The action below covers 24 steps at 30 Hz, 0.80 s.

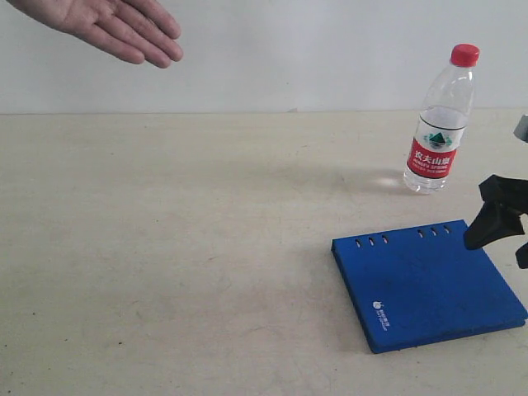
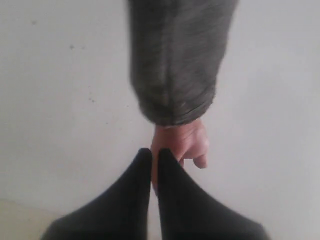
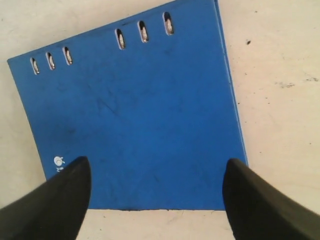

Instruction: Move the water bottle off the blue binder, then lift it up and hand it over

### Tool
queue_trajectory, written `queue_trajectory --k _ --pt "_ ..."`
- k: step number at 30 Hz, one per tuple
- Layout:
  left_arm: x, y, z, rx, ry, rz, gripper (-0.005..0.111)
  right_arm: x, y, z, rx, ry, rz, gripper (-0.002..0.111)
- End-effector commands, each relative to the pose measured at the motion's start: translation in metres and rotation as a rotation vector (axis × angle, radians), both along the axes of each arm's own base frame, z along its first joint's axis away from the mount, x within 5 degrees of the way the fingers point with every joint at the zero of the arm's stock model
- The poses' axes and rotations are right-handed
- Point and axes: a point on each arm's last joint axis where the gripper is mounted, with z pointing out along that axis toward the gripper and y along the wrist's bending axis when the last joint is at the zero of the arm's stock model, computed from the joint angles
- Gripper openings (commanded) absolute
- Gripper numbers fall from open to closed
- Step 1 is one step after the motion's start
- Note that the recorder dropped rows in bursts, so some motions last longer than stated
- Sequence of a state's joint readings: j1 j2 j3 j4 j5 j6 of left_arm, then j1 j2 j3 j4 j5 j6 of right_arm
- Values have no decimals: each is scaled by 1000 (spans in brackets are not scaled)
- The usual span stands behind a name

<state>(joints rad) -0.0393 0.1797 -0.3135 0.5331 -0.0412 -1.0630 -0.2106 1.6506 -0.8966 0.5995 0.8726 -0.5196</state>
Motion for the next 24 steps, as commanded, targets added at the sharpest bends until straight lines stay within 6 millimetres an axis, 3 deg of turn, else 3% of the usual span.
queue_trajectory --k 1,2,3,4,5,9,11,17,19,24 --pt "62 -23 23 274 111 -151 5 -1 -1 4 7 -9 9 66" --pt "76 -31 19 307 142 -206 5 -1 -1 4 5 -9 11 66" --pt "111 -50 -6 372 276 -332 5 -2 -2 4 -9 -10 17 66" --pt "125 -60 -20 407 335 -402 5 -1 -3 3 -21 -12 20 66" --pt "146 -78 -48 449 452 -519 5 -2 -4 3 -26 -9 15 66" --pt "179 -111 -95 435 612 -710 5 0 -20 -7 -25 23 -77 66" --pt "187 -120 -111 380 660 -776 9 3 -24 -21 28 66 -109 66" --pt "198 -132 -152 87 808 -842 61 16 -23 -39 69 26 -13 66" --pt "200 -137 -165 20 822 -888 62 22 -24 -41 74 26 5 66" --pt "200 -140 -173 -30 825 -926 61 29 -27 -38 48 -7 19 66"
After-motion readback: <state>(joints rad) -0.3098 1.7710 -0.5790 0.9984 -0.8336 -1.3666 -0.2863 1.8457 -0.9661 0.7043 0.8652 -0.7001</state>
